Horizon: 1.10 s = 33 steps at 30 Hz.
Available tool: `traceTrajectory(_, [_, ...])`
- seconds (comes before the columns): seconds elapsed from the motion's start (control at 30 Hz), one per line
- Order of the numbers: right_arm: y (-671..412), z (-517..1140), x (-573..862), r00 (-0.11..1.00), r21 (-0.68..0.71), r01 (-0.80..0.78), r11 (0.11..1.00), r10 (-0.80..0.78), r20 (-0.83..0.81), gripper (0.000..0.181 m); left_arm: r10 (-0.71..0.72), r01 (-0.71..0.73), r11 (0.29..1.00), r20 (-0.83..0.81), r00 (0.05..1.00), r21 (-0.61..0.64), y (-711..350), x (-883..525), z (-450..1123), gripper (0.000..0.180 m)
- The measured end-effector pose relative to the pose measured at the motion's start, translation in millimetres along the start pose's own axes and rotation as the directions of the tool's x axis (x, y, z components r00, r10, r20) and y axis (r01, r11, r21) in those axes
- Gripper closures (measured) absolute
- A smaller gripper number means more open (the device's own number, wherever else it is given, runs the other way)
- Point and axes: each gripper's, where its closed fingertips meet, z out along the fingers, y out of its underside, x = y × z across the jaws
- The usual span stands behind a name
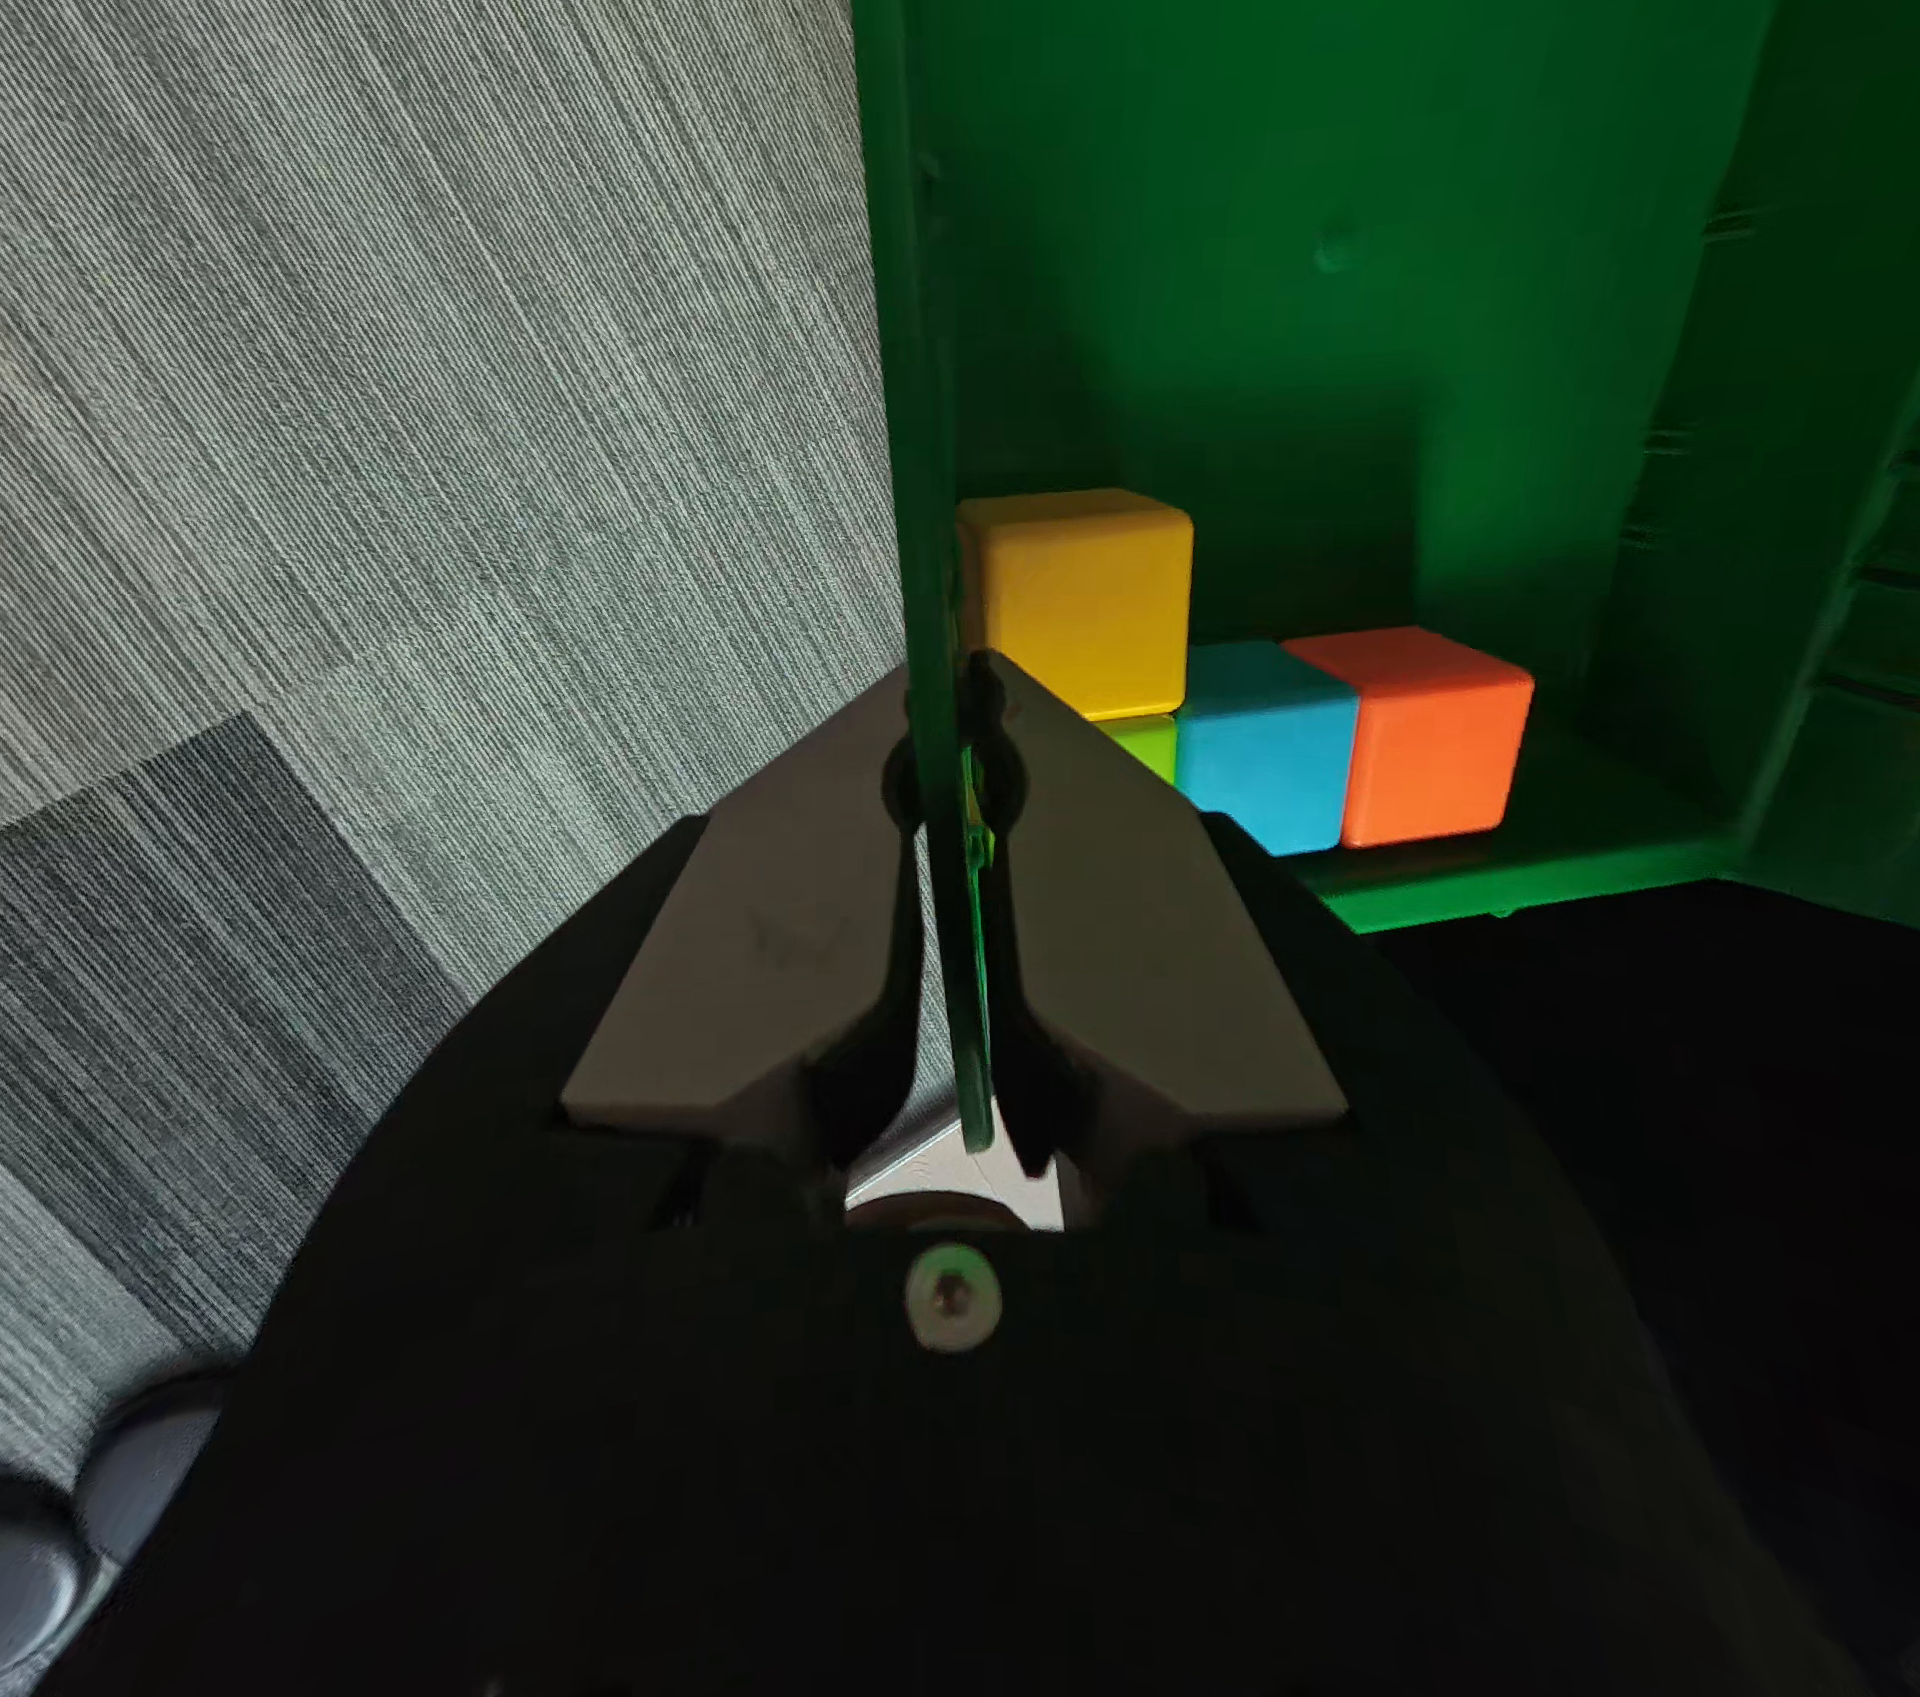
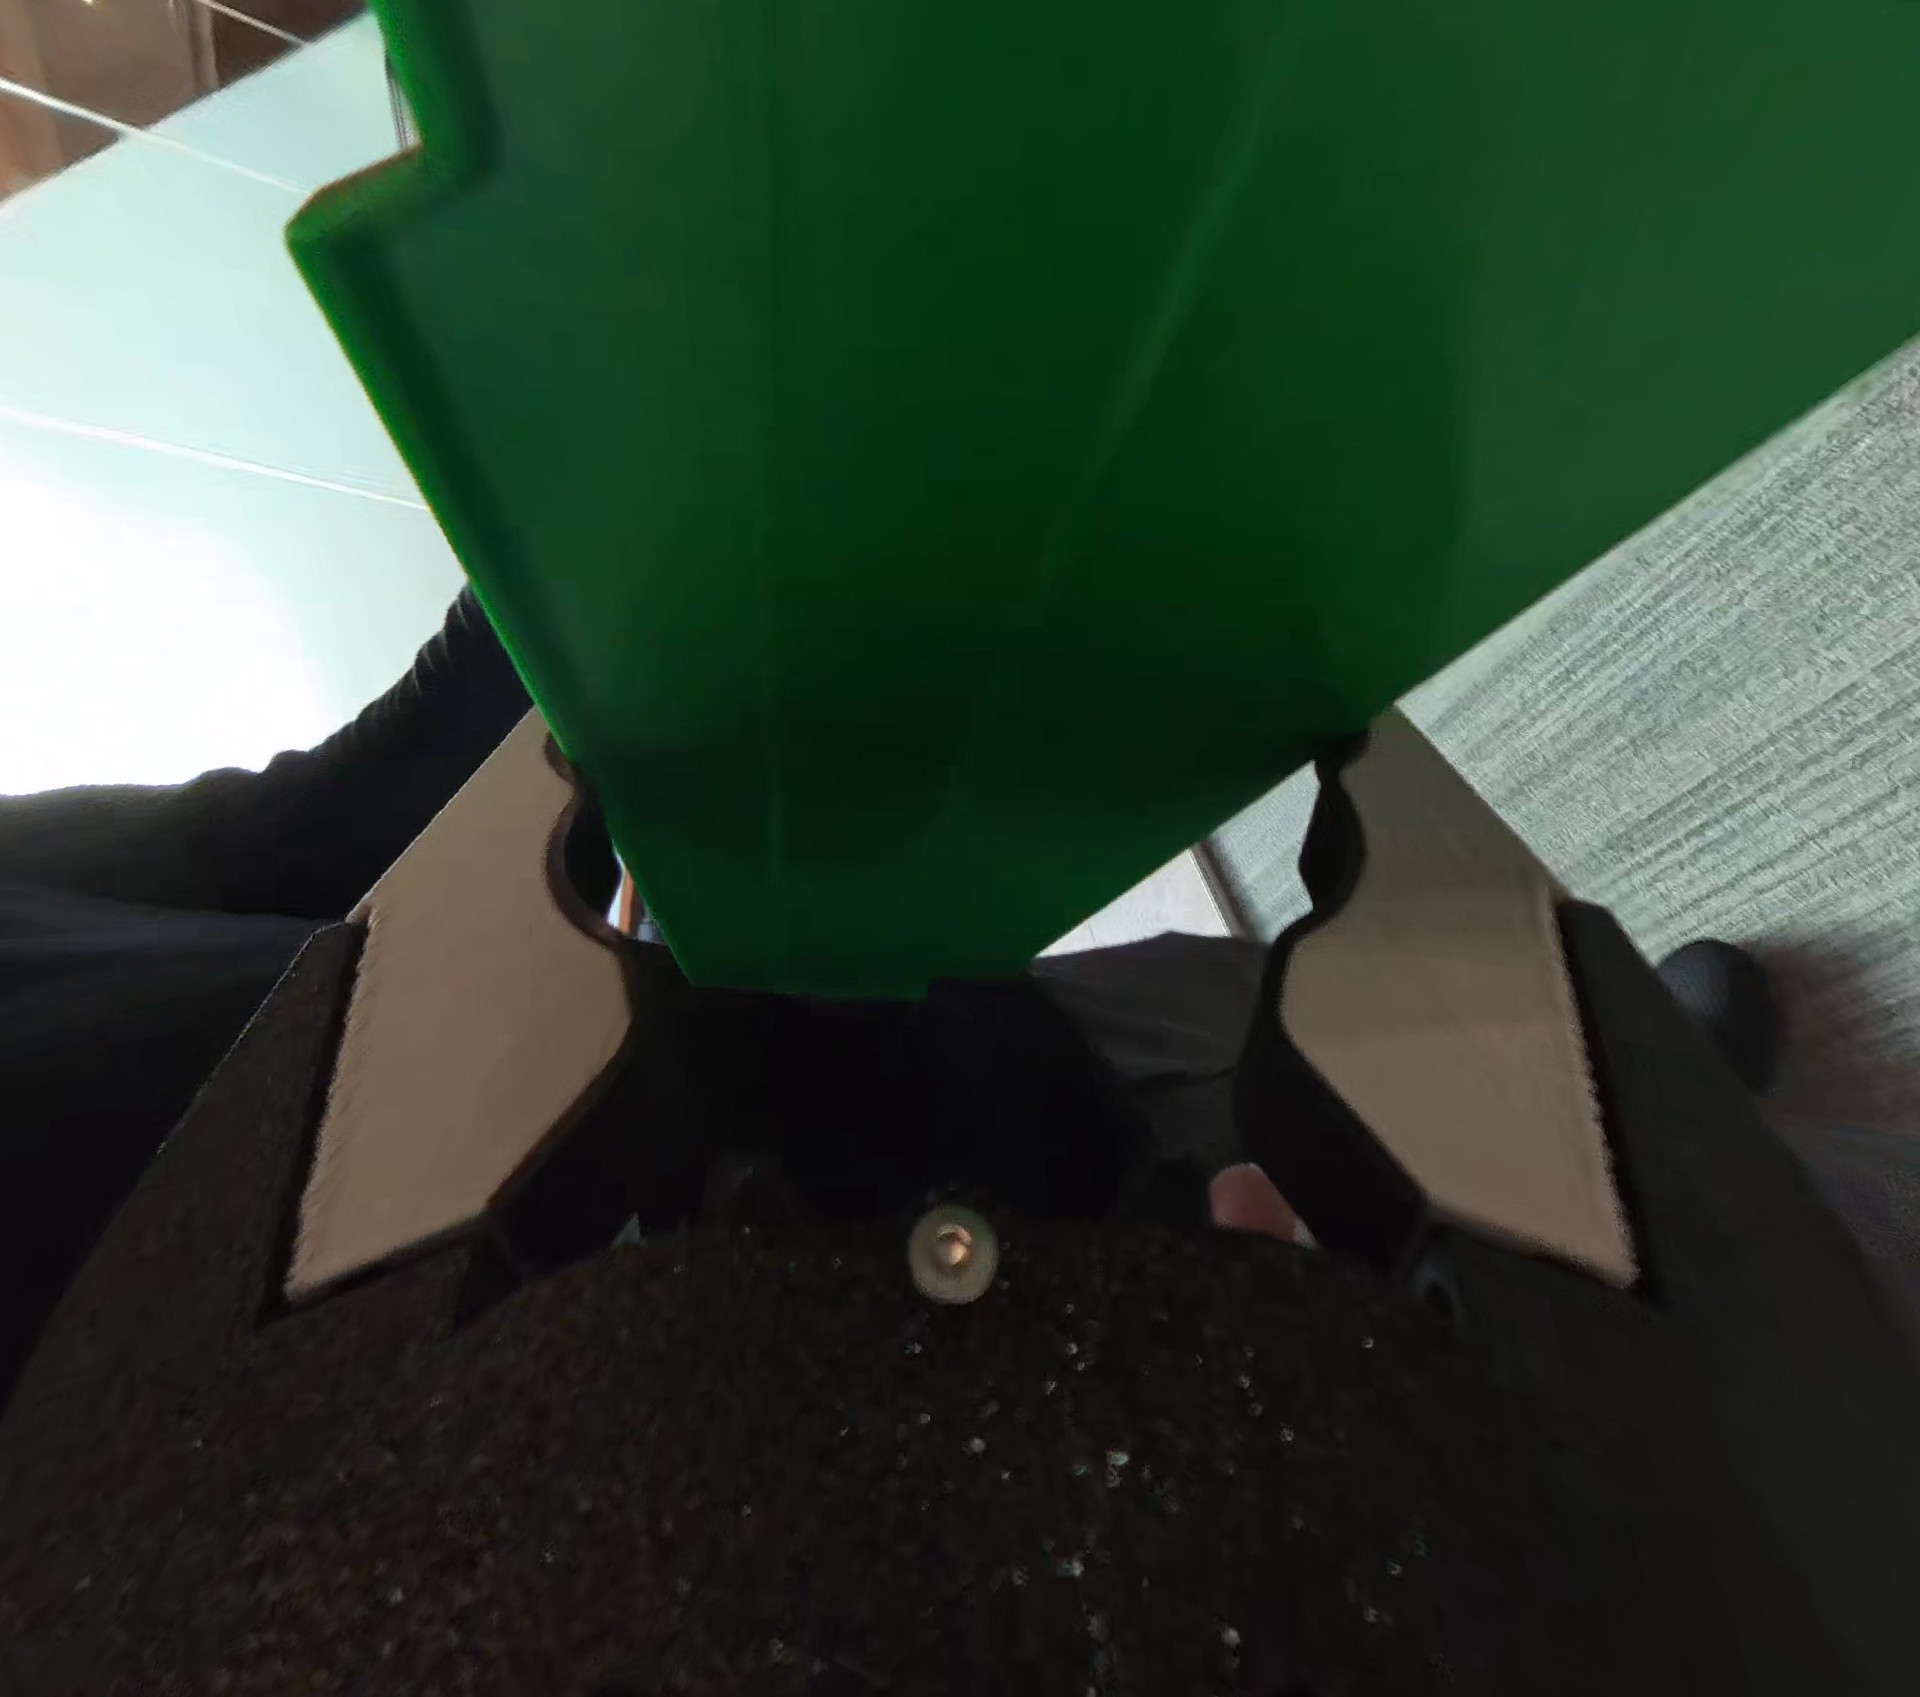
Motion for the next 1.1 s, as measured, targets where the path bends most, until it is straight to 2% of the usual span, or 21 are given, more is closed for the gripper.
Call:
traceTrajectory(0.13, [-89,64,25,0.996,0.005,-0.03,1.0,0.029,0.08,0.047,-0.009,0.007,0.999,-0.061,0.998,-0.035,-56,-115,-11,0.175])
traceTrajectory(0.27, [-186,138,59,0.992,-0.062,0.012,0.998,-0.004,0.128,0.048,0.062,-0.051,0.991,0.085,0.994,-0.126,-107,-238,-20,0.178])
traceTrajectory(0.37, [-274,192,83,0.987,-0.101,0.056,0.993,-0.04,0.157,0.048,0.039,-0.007,0.987,0.194,0.98,-0.158,-149,-327,-32,0.179])
traceTrajectory(0.53, [-415,264,97,0.979,-0.186,0.056,0.981,-0.018,0.203,0.048,-0.099,0.115,0.992,0.248,0.964,-0.053,-215,-451,-67,0.179])
traceTrajectory(0.67, [-504,324,104,0.976,-0.283,0.124,0.951,-0.067,0.205,0.048,-0.142,0.147,0.989,0.263,0.954,0.0,-254,-551,-86,0.179])
traceTrajectory(0.8, [-582,399,136,0.981,-0.367,0.13,0.921,-0.066,0.183,0.048,-0.132,0.14,0.99,0.254,0.958,-0.013,-285,-667,-82,0.179])
traceTrajectory(0.93, [-668,481,167,0.99,-0.381,0.091,0.92,-0.04,0.139,0.048,-0.153,0.148,0.988,0.212,0.965,0.041,-320,-794,-76,0.179])
traceTrajectory(1.1, [-787,572,168,0.995,-0.324,0.038,0.945,-0.005,0.102,0.048,-0.143,0.138,0.99,0.165,0.976,0.039,-370,-925,-107,0.179])
